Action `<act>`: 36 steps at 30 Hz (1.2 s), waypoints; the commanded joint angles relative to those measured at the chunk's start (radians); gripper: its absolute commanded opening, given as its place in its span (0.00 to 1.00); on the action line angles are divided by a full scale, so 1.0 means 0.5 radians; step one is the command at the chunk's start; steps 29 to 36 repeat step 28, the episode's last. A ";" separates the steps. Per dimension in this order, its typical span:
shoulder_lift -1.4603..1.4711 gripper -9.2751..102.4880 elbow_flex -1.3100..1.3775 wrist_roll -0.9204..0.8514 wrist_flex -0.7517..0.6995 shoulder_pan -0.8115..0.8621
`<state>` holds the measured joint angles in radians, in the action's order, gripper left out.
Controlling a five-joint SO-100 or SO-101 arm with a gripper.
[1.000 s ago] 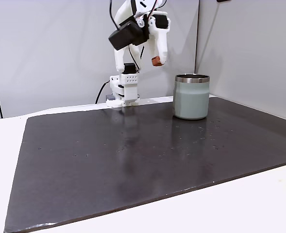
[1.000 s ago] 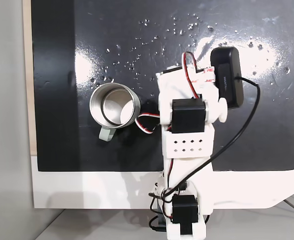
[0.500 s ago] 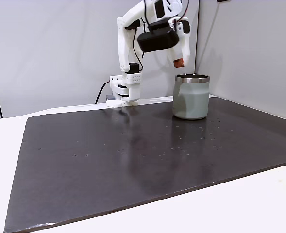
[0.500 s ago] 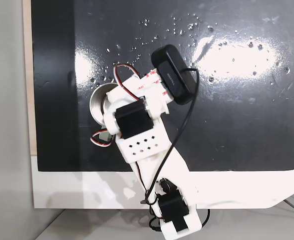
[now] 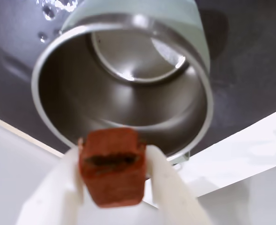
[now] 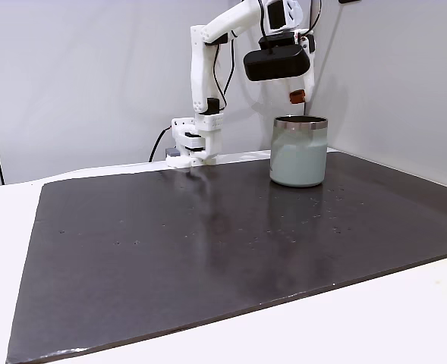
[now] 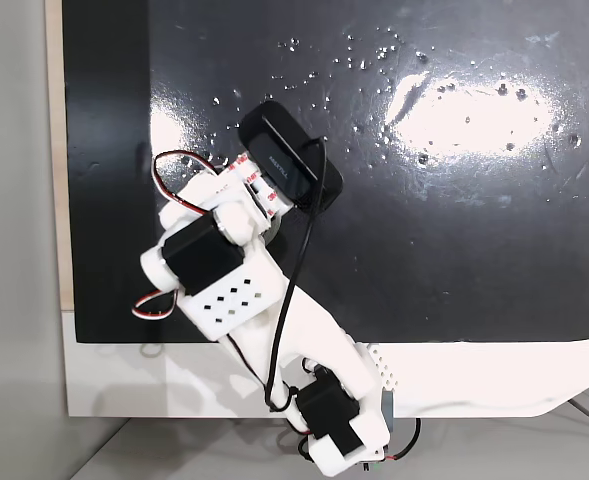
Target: Grasp a cube and put it in the cup.
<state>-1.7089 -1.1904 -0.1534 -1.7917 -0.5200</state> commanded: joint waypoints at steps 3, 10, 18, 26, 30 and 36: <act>-0.086 0.09 -0.040 0.003 -0.012 -0.040; -0.123 0.28 -0.104 0.015 -0.015 -0.092; -0.132 0.28 -0.104 0.021 -0.015 -0.098; -0.160 0.28 -0.147 0.015 -0.015 -0.098; -0.160 0.28 -0.147 0.015 -0.015 -0.101; -0.160 0.28 -0.147 0.015 -0.015 -0.101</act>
